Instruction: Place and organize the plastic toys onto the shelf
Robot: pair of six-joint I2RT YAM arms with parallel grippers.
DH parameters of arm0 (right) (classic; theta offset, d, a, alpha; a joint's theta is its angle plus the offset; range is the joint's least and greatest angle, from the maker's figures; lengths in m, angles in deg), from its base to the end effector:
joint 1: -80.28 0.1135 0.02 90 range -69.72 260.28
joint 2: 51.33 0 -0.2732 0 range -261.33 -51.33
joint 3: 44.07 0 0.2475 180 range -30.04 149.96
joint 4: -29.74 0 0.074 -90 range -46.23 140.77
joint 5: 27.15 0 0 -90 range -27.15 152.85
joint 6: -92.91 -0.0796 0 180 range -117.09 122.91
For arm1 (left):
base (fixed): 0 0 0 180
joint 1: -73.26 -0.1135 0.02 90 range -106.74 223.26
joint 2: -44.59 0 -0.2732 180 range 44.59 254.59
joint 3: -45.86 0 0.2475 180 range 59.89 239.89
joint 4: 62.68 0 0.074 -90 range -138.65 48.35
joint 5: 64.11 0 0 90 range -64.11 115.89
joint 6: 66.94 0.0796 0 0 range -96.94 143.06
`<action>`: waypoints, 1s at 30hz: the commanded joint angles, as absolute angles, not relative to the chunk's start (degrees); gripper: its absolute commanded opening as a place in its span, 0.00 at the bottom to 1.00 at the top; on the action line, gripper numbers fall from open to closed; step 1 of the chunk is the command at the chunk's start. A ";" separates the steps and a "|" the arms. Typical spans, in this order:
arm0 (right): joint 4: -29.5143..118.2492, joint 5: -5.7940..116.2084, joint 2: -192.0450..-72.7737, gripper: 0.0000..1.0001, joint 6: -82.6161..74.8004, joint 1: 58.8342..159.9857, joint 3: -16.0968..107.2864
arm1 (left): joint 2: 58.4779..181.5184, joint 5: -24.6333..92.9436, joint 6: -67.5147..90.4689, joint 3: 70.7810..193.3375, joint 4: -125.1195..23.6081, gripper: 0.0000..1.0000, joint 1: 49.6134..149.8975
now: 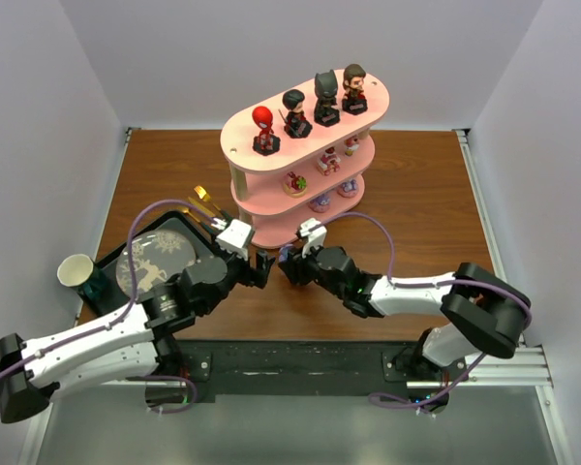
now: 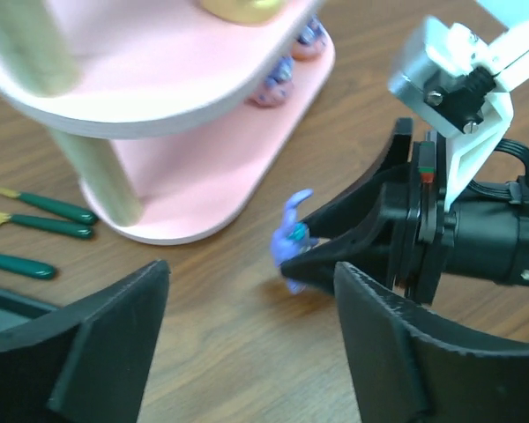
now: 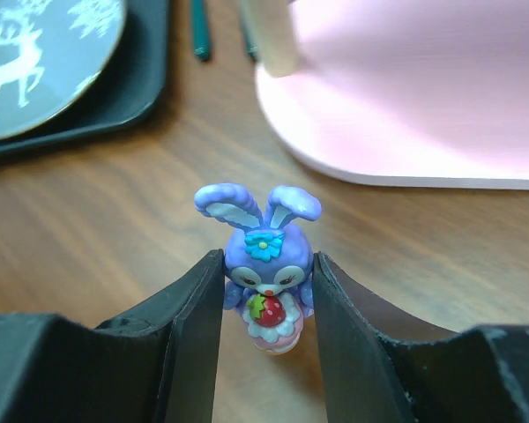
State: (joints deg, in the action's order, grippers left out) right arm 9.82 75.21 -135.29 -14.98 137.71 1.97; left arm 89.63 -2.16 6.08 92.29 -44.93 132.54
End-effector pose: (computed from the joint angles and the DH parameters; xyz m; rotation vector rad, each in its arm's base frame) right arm 0.1925 0.2696 0.1862 -0.5104 1.8694 0.6919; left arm 0.1409 -0.1638 0.2722 0.3388 1.8178 -0.4830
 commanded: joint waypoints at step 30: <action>-29.88 68.30 -161.98 0.00 -7.73 123.44 11.62 | 76.59 -7.41 5.92 91.62 -37.14 0.96 114.92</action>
